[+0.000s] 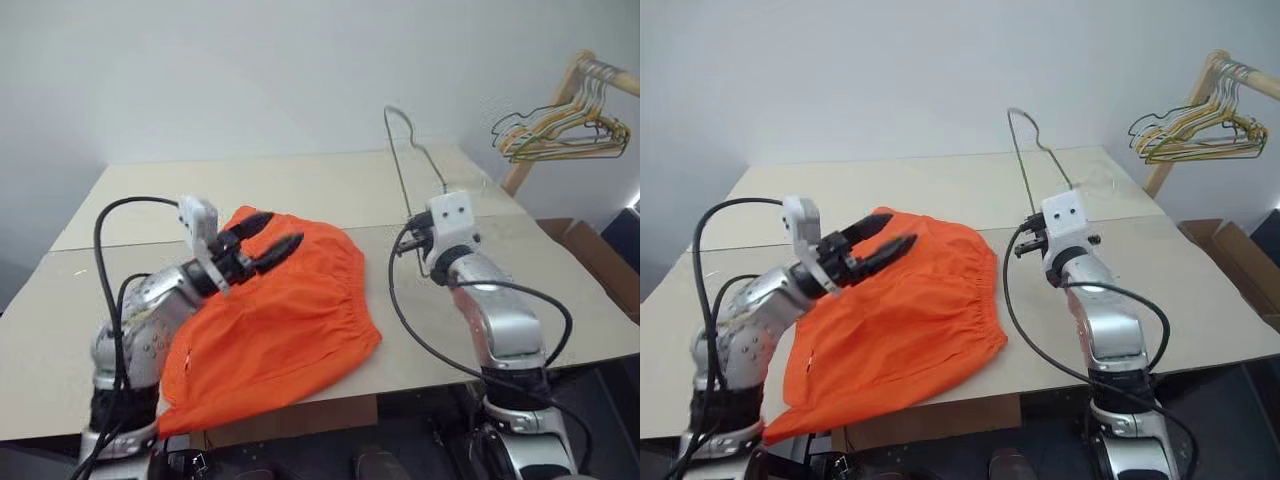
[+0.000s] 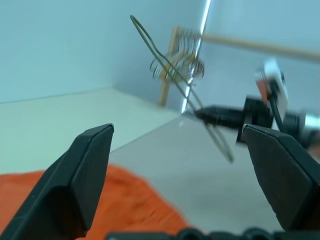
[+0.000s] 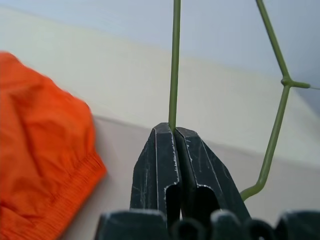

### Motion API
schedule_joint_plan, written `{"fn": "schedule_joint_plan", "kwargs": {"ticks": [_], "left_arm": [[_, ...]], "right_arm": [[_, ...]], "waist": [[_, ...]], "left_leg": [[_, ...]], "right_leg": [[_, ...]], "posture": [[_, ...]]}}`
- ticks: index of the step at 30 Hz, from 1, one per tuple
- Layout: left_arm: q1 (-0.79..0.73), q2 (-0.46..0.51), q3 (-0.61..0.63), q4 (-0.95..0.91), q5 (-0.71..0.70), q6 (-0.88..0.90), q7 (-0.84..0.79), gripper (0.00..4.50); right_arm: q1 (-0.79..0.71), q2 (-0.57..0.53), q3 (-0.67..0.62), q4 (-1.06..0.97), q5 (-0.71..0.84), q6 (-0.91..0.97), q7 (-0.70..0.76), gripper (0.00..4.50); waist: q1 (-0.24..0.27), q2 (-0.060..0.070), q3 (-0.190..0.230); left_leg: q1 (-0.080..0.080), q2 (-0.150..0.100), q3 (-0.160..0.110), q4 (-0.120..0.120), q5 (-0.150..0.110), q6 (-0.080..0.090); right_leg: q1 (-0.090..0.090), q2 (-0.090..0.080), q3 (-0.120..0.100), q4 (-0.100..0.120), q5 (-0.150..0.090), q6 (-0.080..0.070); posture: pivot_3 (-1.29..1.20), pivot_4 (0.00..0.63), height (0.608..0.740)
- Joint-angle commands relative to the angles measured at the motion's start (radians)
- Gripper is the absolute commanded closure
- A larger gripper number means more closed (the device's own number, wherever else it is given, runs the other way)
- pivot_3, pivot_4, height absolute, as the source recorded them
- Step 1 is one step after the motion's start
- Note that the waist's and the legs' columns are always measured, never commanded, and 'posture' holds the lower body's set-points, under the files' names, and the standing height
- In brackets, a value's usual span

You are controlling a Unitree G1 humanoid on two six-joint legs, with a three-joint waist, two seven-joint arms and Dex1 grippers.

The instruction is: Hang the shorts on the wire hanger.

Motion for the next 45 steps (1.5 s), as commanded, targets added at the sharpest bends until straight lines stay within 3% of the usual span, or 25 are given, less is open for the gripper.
{"fn": "schedule_joint_plan", "kwargs": {"ticks": [1, 17, 20, 32, 36, 40, 42, 45], "left_arm": [[-0.082, -0.050, 0.023, -0.001, -0.086, 0.022, 0.059, 0.00], [-0.214, -0.191, 0.035, 0.078, -0.073, -0.054, 0.225, 0.00], [-0.222, -0.193, 0.033, 0.088, -0.070, -0.051, 0.252, 0.57], [-0.216, -0.229, 0.037, 0.088, -0.075, -0.095, 0.291, 4.43], [-0.212, -0.227, 0.021, 0.085, -0.054, -0.109, 0.280, 4.43], [-0.204, -0.215, -0.009, 0.091, 0.014, -0.151, 0.268, 4.50], [-0.199, -0.211, -0.001, 0.092, 0.023, -0.176, 0.246, 4.50], [-0.194, -0.177, 0.027, 0.095, 0.013, -0.194, 0.194, 4.50]], "right_arm": [[0.011, -0.023, 0.056, -0.108, 0.018, -0.136, 0.096, 4.48], [0.067, 0.006, 0.190, -0.104, -0.057, -0.385, 0.157, 4.48], [0.062, 0.011, 0.187, -0.091, -0.072, -0.390, 0.147, 4.50], [0.061, 0.029, 0.199, -0.056, -0.159, -0.441, 0.125, 4.50], [0.063, 0.025, 0.210, -0.053, -0.184, -0.463, 0.134, 4.50], [0.057, -0.001, 0.220, -0.045, -0.217, -0.468, 0.152, 3.46], [0.053, -0.006, 0.215, -0.034, -0.231, -0.488, 0.144, 2.74], [0.054, 0.002, 0.158, -0.068, -0.120, -0.437, 0.196, 1.69]], "waist": [[-0.001, 0.000, 0.000], [0.004, -0.001, 0.000], [0.003, -0.001, 0.000], [0.003, -0.001, 0.000], [0.003, -0.001, 0.000], [0.002, -0.001, 0.000], [0.003, -0.001, 0.000], [0.001, -0.001, 0.000]], "left_leg": [[0.000, 0.000, 0.000, 0.000, 0.000, 0.000], [0.001, -0.001, 0.001, 0.000, 0.000, -0.001], [0.002, -0.001, 0.001, 0.000, 0.000, -0.001], [0.002, -0.001, 0.001, 0.000, 0.000, -0.001], [0.002, -0.001, 0.001, 0.000, 0.001, -0.001], [0.002, -0.002, 0.001, 0.000, 0.001, -0.001], [0.002, -0.002, 0.001, 0.000, 0.001, -0.001], [0.002, -0.001, 0.001, 0.000, 0.001, -0.001]], "right_leg": [[0.000, 0.000, 0.000, 0.000, 0.000, 0.000], [0.001, 0.000, 0.001, -0.001, 0.000, -0.001], [0.001, 0.000, 0.000, 0.000, 0.000, -0.001], [0.001, 0.000, 0.000, -0.001, 0.000, -0.001], [0.002, 0.000, 0.000, -0.001, 0.000, -0.001], [0.002, 0.000, 0.000, -0.001, 0.000, -0.001], [0.002, 0.000, 0.000, -0.001, 0.000, -0.001], [0.002, 0.000, 0.000, -0.001, 0.000, -0.001]], "posture": [[-0.10, 0.000, 0.740], [-0.10, 0.000, 0.740], [-0.10, 0.000, 0.740], [-0.10, 0.000, 0.740], [-0.11, 0.000, 0.740], [-0.11, 0.000, 0.740], [-0.11, 0.000, 0.740], [-0.11, 0.000, 0.740]]}}
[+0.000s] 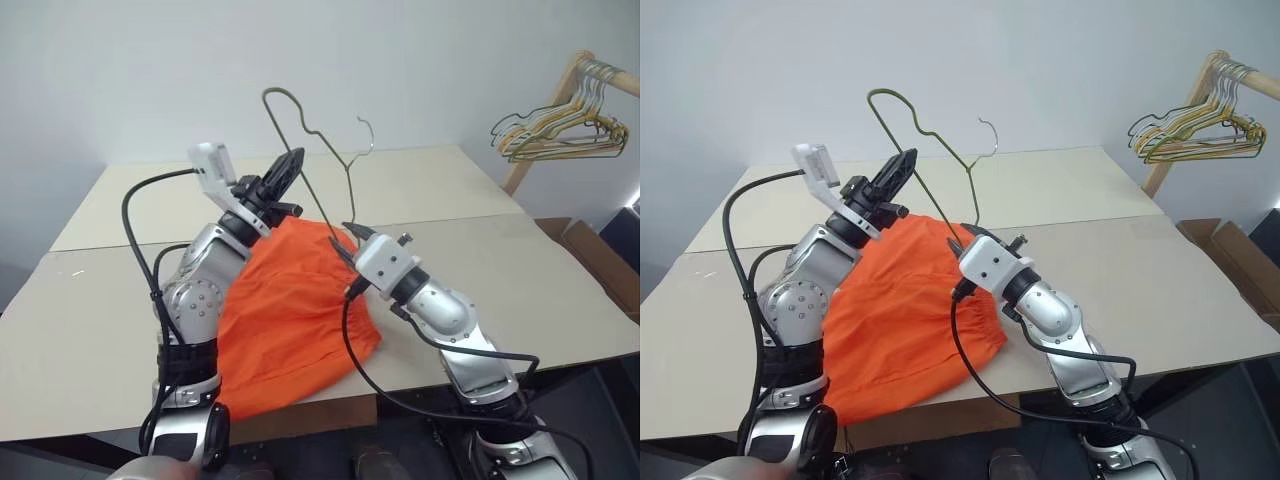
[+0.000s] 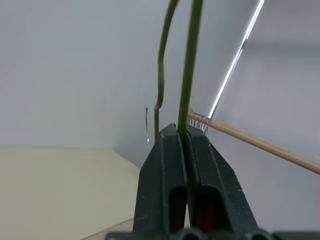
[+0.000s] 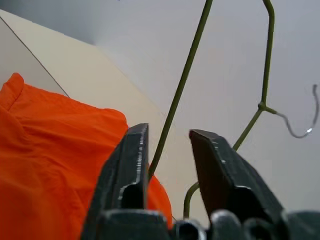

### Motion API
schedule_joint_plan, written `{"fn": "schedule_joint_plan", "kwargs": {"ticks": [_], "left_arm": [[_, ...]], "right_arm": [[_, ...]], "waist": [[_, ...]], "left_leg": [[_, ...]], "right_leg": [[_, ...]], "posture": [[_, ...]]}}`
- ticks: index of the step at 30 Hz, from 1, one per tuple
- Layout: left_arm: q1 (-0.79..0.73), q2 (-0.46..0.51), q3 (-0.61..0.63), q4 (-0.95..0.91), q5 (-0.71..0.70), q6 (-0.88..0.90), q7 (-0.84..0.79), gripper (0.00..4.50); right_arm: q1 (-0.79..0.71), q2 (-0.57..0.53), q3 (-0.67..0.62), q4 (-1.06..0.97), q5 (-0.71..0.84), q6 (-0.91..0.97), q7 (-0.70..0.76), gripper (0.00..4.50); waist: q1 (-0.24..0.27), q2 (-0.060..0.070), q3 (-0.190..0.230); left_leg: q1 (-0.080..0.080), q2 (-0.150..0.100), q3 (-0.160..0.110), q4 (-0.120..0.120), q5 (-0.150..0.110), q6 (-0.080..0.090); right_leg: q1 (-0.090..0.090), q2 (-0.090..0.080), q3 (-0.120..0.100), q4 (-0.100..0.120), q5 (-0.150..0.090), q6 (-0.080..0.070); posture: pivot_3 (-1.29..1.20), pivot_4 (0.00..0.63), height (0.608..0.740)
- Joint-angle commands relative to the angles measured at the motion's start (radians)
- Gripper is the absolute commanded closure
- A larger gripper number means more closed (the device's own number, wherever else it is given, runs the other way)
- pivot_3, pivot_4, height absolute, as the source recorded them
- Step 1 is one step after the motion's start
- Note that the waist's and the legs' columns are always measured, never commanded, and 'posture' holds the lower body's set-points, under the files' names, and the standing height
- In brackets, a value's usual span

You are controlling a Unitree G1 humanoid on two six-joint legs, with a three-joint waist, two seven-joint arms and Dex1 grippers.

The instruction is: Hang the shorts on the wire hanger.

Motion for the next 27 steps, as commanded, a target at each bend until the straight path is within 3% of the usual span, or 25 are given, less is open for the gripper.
{"fn": "schedule_joint_plan", "kwargs": {"ticks": [1, 6, 10, 13, 18, 27], "left_arm": [[-0.005, 0.049, 0.040, -0.019, -0.027, -0.032, -0.080, 4.50], [0.035, 0.179, 0.117, -0.066, -0.207, 0.032, -0.312, 4.50], [0.085, 0.299, 0.168, -0.078, -0.351, 0.087, -0.554, 4.50], [0.098, 0.340, 0.185, -0.067, -0.399, 0.102, -0.631, 4.50], [0.107, 0.315, 0.202, -0.073, -0.466, 0.088, -0.653, 4.50], [0.117, 0.266, 0.191, -0.087, -0.478, 0.065, -0.625, 4.50]], "right_arm": [[-0.024, 0.012, -0.097, -0.076, 0.182, 0.087, 0.077, 1.36], [-0.025, -0.083, -0.273, -0.146, 0.656, 0.443, 0.319, 1.36], [-0.034, -0.239, -0.326, -0.067, 0.874, 0.609, 0.540, 1.36], [-0.057, -0.308, -0.290, 0.019, 0.934, 0.681, 0.656, 1.36], [-0.112, -0.296, -0.235, 0.115, 0.991, 0.745, 0.753, 1.36], [-0.172, -0.163, -0.191, 0.159, 0.982, 0.741, 0.699, 1.36]], "waist": [[-0.001, 0.000, 0.000], [-0.002, 0.000, 0.000], [-0.004, 0.000, 0.000], [-0.002, -0.001, 0.001], [-0.002, -0.001, 0.001], [0.001, -0.001, 0.001]], "left_leg": [[0.000, 0.000, 0.000, 0.000, 0.000, 0.000], [0.000, 0.001, -0.001, 0.000, 0.000, 0.000], [0.000, 0.001, 0.000, 0.000, 0.000, 0.000], [0.001, 0.001, 0.001, 0.000, 0.000, 0.000], [0.001, 0.002, 0.001, 0.000, 0.000, 0.000], [0.000, 0.002, 0.000, 0.000, 0.000, 0.000]], "right_leg": [[0.000, 0.000, 0.000, 0.000, 0.000, 0.000], [0.000, 0.000, 0.000, 0.000, 0.000, 0.000], [0.001, 0.000, -0.001, -0.001, 0.000, 0.000], [0.002, 0.000, -0.002, -0.001, 0.000, 0.000], [0.002, 0.001, -0.002, -0.001, 0.000, 0.000], [0.001, 0.001, -0.001, -0.001, 0.000, 0.000]], "posture": [[-0.11, 0.000, 0.740], [-0.10, 0.000, 0.740], [-0.10, 0.000, 0.740], [-0.10, 0.000, 0.740], [-0.10, 0.000, 0.740], [-0.09, 0.000, 0.740]]}}
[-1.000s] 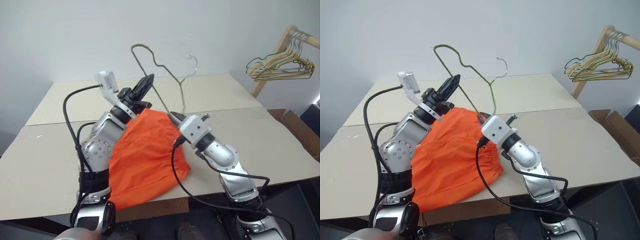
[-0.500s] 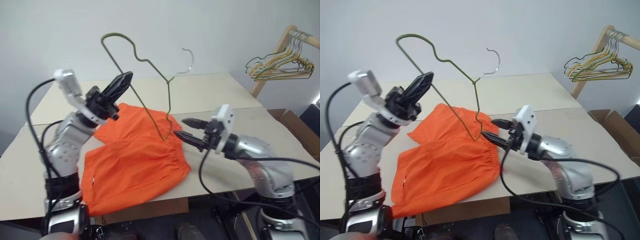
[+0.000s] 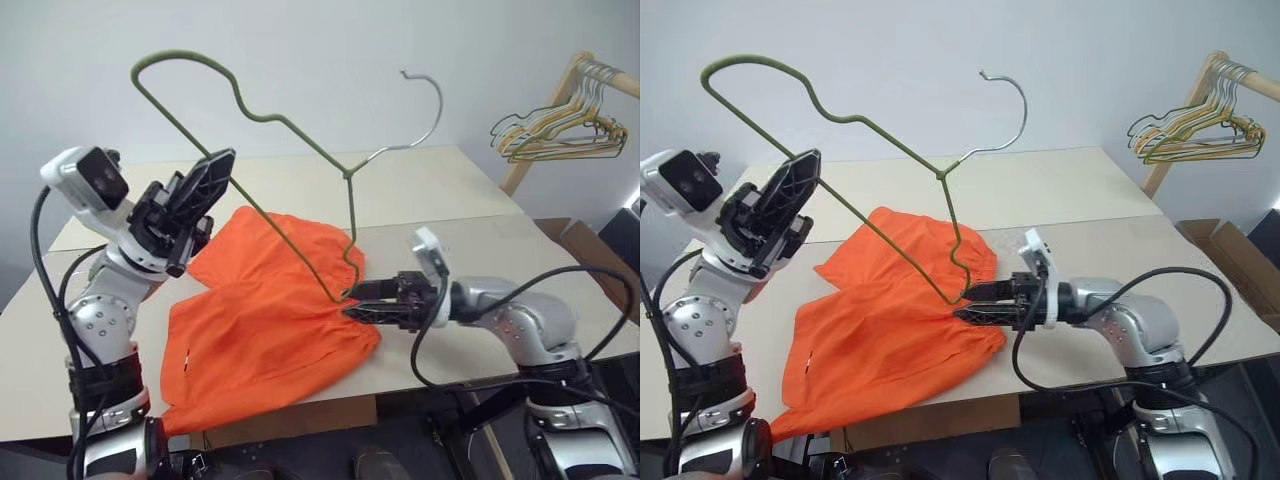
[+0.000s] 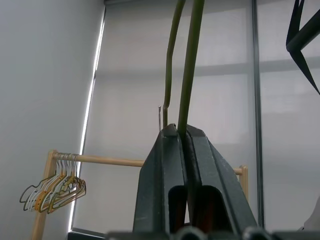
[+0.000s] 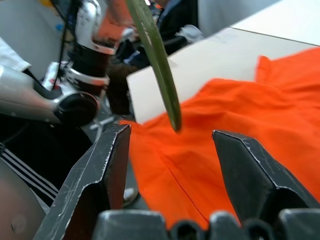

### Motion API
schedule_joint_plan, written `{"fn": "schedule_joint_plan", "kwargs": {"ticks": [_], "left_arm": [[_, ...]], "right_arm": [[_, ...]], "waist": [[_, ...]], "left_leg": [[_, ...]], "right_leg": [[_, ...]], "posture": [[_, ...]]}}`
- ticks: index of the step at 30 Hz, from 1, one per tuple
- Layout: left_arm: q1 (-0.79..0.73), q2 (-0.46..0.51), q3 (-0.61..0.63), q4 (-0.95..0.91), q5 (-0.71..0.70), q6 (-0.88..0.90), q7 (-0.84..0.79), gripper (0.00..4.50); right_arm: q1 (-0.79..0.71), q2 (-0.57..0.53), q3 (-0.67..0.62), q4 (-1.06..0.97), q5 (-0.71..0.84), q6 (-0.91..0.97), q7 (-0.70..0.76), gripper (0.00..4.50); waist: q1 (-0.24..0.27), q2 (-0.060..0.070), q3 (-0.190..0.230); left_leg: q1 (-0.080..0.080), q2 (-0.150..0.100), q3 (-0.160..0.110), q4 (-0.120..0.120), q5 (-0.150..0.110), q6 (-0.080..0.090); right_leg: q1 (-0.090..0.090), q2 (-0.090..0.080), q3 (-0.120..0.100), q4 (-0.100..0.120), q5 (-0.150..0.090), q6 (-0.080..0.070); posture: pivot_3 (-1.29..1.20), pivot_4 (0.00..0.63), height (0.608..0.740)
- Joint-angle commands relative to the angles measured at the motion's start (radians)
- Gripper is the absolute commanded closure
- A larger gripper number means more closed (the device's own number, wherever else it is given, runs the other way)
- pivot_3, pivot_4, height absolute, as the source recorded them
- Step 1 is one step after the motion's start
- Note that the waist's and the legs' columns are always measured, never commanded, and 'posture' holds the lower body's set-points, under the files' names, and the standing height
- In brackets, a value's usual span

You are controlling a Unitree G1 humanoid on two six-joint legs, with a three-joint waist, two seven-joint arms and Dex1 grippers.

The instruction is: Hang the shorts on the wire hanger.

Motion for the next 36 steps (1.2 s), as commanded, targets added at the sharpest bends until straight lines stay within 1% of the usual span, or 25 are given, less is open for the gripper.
{"fn": "schedule_joint_plan", "kwargs": {"ticks": [1, 9, 10, 11, 12, 13, 14, 15, 17, 18, 19, 21, 22, 24, 26, 28, 31, 34, 36], "left_arm": [[-0.006, -0.005, 0.006, -0.038, -0.017, -0.022, 0.009, 4.50], [-0.004, -0.014, 0.001, -0.037, -0.009, -0.021, 0.016, 4.50], [-0.004, -0.015, -0.001, -0.036, -0.006, -0.021, 0.015, 4.50], [-0.004, -0.016, -0.002, -0.035, -0.005, -0.021, 0.014, 4.50], [-0.004, -0.018, -0.002, -0.034, -0.004, -0.022, 0.016, 4.50], [-0.004, -0.019, -0.002, -0.033, -0.003, -0.022, 0.017, 4.50], [-0.004, -0.022, -0.004, -0.032, 0.002, -0.026, 0.017, 4.50], [-0.005, -0.024, -0.005, -0.031, 0.006, -0.028, 0.017, 4.50], [0.005, -0.030, -0.014, -0.034, 0.044, -0.053, 0.008, 4.50], [0.011, -0.033, -0.018, -0.035, 0.058, -0.065, 0.002, 4.50], [0.017, -0.033, -0.022, -0.035, 0.065, -0.071, -0.003, 4.50], [0.033, -0.032, -0.038, -0.035, 0.099, -0.087, 0.003, 4.00], [0.039, -0.029, -0.047, -0.030, 0.112, -0.087, 0.005, 3.82], [0.050, -0.013, -0.074, -0.015, 0.158, -0.080, 0.017, 3.23], [0.064, 0.021, -0.125, 0.004, 0.256, -0.078, 0.037, 2.56], [0.095, 0.082, -0.211, 0.020, 0.399, -0.090, 0.037, 1.90], [0.148, 0.161, -0.323, 0.050, 0.581, -0.129, 0.029, 0.91], [0.194, 0.221, -0.374, 0.042, 0.684, -0.177, -0.003, 0.02], [0.215, 0.261, -0.395, 0.021, 0.738, -0.205, -0.024, 0.02]], "right_arm": [[-0.052, 0.027, -0.027, -0.003, 0.023, -0.001, -0.028, 1.36], [-0.070, 0.047, -0.039, -0.001, 0.052, 0.016, -0.050, 1.36], [-0.074, 0.051, -0.043, 0.004, 0.054, 0.022, -0.061, 1.71], [-0.077, 0.053, -0.045, 0.008, 0.055, 0.027, -0.071, 1.88], [-0.078, 0.054, -0.045, 0.010, 0.054, 0.028, -0.072, 2.20], [-0.079, 0.054, -0.044, 0.011, 0.053, 0.028, -0.072, 2.58], [-0.079, 0.053, -0.045, 0.012, 0.053, 0.027, -0.071, 2.83], [-0.079, 0.053, -0.045, 0.012, 0.053, 0.027, -0.070, 3.20], [-0.076, 0.053, -0.046, 0.010, 0.053, 0.026, -0.065, 3.82], [-0.074, 0.053, -0.046, 0.008, 0.053, 0.025, -0.064, 4.20], [-0.072, 0.054, -0.047, 0.007, 0.053, 0.023, -0.062, 4.41], [-0.067, 0.055, -0.050, 0.002, 0.052, 0.022, -0.060, 4.50], [-0.065, 0.057, -0.054, -0.003, 0.055, 0.022, -0.061, 4.50], [-0.062, 0.063, -0.074, -0.013, 0.074, 0.026, -0.073, 4.50], [-0.061, 0.069, -0.107, -0.023, 0.105, 0.039, -0.101, 4.50], [-0.055, 0.062, -0.151, -0.034, 0.146, 0.064, -0.140, 4.50], [-0.012, 0.007, -0.221, -0.063, 0.201, 0.131, -0.187, 4.50], [0.067, -0.093, -0.280, -0.092, 0.246, 0.232, -0.233, 4.50], [0.135, -0.169, -0.326, -0.089, 0.284, 0.322, -0.262, 4.50]], "waist": [[0.000, 0.000, 0.000], [0.001, 0.000, 0.000], [0.001, 0.000, 0.000], [0.000, 0.000, 0.000], [0.000, 0.000, 0.000], [0.000, 0.000, 0.000], [0.000, 0.000, 0.000], [0.000, 0.000, 0.000], [0.000, 0.000, 0.000], [0.000, 0.000, 0.000], [0.000, 0.000, 0.000], [0.000, 0.000, 0.000], [0.000, 0.000, 0.000], [0.000, 0.000, 0.000], [0.001, 0.000, 0.000], [0.001, 0.000, 0.000], [0.000, 0.000, 0.000], [0.003, 0.000, 0.000], [0.007, 0.000, 0.001]], "left_leg": [[0.000, 0.000, 0.000, 0.000, 0.000, 0.000], [0.000, 0.000, 0.000, 0.000, 0.000, 0.000], [0.000, 0.000, 0.000, 0.000, 0.000, 0.000], [0.000, 0.000, 0.000, 0.000, 0.000, 0.000], [0.000, 0.000, 0.000, 0.000, 0.000, 0.000], [0.000, 0.000, 0.000, 0.000, 0.000, 0.000], [0.000, 0.000, 0.000, 0.000, 0.000, 0.000], [0.000, 0.000, 0.000, 0.000, 0.000, 0.000], [0.000, 0.000, 0.000, 0.000, 0.000, 0.000], [0.000, 0.000, 0.000, 0.000, 0.000, 0.000], [0.000, 0.000, 0.000, 0.000, 0.000, 0.000], [0.000, 0.000, 0.000, 0.000, 0.000, 0.000], [0.000, 0.000, 0.000, 0.000, 0.000, 0.000], [0.000, 0.000, 0.000, 0.000, 0.000, 0.000], [0.000, 0.000, 0.000, 0.000, 0.000, 0.000], [0.000, -0.001, 0.000, 0.000, 0.000, 0.000], [0.000, 0.000, 0.000, 0.000, 0.000, 0.000], [-0.001, 0.000, 0.000, 0.000, 0.000, 0.000], [-0.002, 0.000, 0.000, 0.000, 0.000, 0.000]], "right_leg": [[0.000, 0.000, 0.000, 0.000, 0.000, 0.000], [0.000, 0.000, 0.000, 0.000, 0.000, 0.000], [0.000, 0.000, 0.000, 0.000, 0.000, 0.000], [0.000, 0.000, 0.000, 0.000, 0.000, 0.000], [0.000, 0.000, 0.000, 0.000, 0.000, 0.000], [0.000, 0.000, 0.000, 0.000, 0.000, 0.000], [0.000, 0.000, 0.000, 0.000, 0.000, 0.000], [0.000, 0.000, 0.000, 0.000, 0.000, 0.000], [0.000, 0.000, 0.000, 0.000, 0.000, 0.000], [0.000, 0.000, 0.000, 0.000, 0.000, 0.000], [0.000, 0.000, 0.000, 0.000, 0.000, 0.000], [0.000, 0.000, 0.000, 0.000, 0.000, 0.000], [0.000, 0.000, 0.000, 0.000, 0.000, 0.000], [0.000, 0.000, 0.000, 0.000, 0.000, 0.000], [0.000, 0.000, 0.000, 0.000, 0.000, 0.000], [0.000, 0.000, 0.000, 0.000, 0.000, 0.000], [0.000, 0.000, 0.000, 0.000, 0.000, 0.000], [-0.001, 0.000, 0.000, 0.000, 0.000, 0.000], [-0.002, 0.000, -0.001, -0.001, 0.000, 0.000]], "posture": [[-0.10, 0.000, 0.740], [-0.10, 0.000, 0.740], [-0.10, 0.000, 0.740], [-0.10, 0.000, 0.740], [-0.10, 0.000, 0.740], [-0.10, 0.000, 0.740], [-0.10, 0.000, 0.740], [-0.10, 0.000, 0.740], [-0.10, 0.000, 0.740], [-0.10, 0.000, 0.740], [-0.10, 0.000, 0.740], [-0.10, 0.000, 0.740], [-0.10, 0.000, 0.740], [-0.10, 0.000, 0.740], [-0.10, 0.000, 0.740], [-0.10, 0.000, 0.740], [-0.11, 0.000, 0.740], [-0.11, 0.000, 0.740], [-0.12, 0.000, 0.740]]}}
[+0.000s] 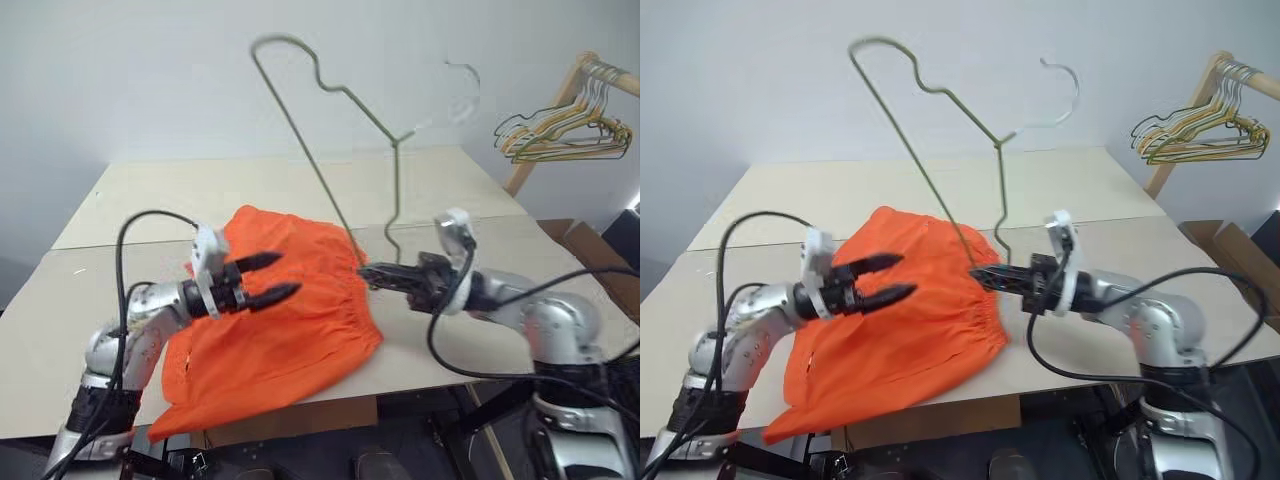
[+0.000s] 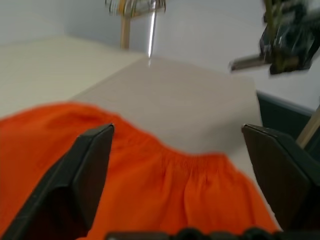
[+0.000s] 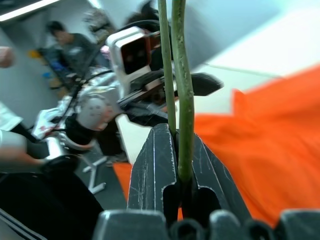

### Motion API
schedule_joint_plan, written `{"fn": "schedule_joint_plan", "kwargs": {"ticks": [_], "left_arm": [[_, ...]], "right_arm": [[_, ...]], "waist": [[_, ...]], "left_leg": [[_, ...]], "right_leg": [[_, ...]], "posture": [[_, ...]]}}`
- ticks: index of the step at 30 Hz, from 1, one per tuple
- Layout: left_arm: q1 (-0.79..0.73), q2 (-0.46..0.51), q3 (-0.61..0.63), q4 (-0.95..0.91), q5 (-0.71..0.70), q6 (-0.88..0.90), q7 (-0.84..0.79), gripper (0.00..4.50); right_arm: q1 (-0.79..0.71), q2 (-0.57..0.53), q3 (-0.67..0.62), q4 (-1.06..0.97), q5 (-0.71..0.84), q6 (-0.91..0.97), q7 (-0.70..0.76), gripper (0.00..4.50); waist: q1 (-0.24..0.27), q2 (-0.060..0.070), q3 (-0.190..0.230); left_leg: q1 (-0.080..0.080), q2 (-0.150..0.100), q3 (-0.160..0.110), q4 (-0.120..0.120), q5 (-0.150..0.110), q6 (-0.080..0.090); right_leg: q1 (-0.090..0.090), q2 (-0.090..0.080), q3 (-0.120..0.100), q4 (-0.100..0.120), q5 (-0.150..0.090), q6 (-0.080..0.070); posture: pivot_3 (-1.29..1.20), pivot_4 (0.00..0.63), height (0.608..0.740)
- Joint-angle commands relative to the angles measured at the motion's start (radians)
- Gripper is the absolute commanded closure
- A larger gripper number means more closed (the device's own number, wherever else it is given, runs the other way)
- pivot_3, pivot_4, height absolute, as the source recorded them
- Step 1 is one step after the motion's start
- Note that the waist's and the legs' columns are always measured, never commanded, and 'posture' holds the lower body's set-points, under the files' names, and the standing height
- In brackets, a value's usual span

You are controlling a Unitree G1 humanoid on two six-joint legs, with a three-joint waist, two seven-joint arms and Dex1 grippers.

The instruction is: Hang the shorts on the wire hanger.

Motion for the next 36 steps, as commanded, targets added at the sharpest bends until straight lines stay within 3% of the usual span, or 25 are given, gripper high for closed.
{"fn": "schedule_joint_plan", "kwargs": {"ticks": [1, 5, 8, 14, 23, 36], "left_arm": [[0.013, 0.072, -0.025, -0.055, 0.112, -0.087, -0.042, 0.02], [0.055, 0.155, -0.063, -0.088, 0.211, -0.160, -0.100, 0.02], [0.074, 0.200, -0.092, -0.098, 0.266, -0.202, -0.139, 0.02], [0.061, 0.204, -0.130, -0.088, 0.327, -0.238, -0.159, 0.02], [0.065, 0.200, -0.145, -0.114, 0.349, -0.219, -0.160, 0.02], [0.113, 0.204, -0.135, -0.149, 0.351, -0.207, -0.151, 0.02]], "right_arm": [[0.090, -0.110, -0.106, -0.034, 0.084, 0.141, -0.043, 4.50], [0.280, -0.254, -0.169, -0.075, 0.066, 0.225, -0.064, 4.50], [0.403, -0.365, -0.193, -0.051, 0.097, 0.294, 0.020, 4.50], [0.468, -0.519, -0.126, 0.092, 0.100, 0.359, 0.222, 4.50], [0.312, -0.446, 0.054, 0.303, -0.076, 0.311, 0.182, 4.50], [0.290, -0.410, 0.056, 0.282, -0.059, 0.312, 0.246, 4.50]], "waist": [[0.003, 0.000, 0.000], [0.003, 0.000, 0.001], [0.002, 0.000, 0.001], [-0.005, -0.001, 0.002], [-0.006, -0.002, 0.002], [0.003, 0.000, 0.003]], "left_leg": [[0.000, 0.000, 0.000, 0.000, 0.000, 0.000], [0.000, 0.000, 0.001, 0.000, 0.000, 0.000], [0.000, 0.000, 0.002, 0.000, 0.000, 0.001], [0.003, 0.001, 0.004, 0.000, 0.000, 0.001], [0.003, 0.002, 0.004, 0.000, -0.001, 0.001], [0.002, 0.001, 0.004, 0.000, -0.001, 0.001]], "right_leg": [[0.000, 0.000, 0.000, 0.000, 0.000, 0.000], [0.000, 0.000, 0.000, 0.000, 0.000, 0.000], [0.000, 0.000, 0.001, 0.000, -0.003, 0.003], [0.002, 0.001, 0.003, -0.001, -0.005, 0.007], [0.001, 0.001, 0.003, -0.001, -0.005, 0.008], [0.001, 0.000, 0.003, -0.001, -0.005, 0.008]], "posture": [[-0.12, 0.000, 0.740], [-0.13, 0.000, 0.740], [-0.15, 0.000, 0.740], [-0.15, 0.000, 0.740], [-0.14, 0.000, 0.740], [-0.12, 0.000, 0.740]]}}
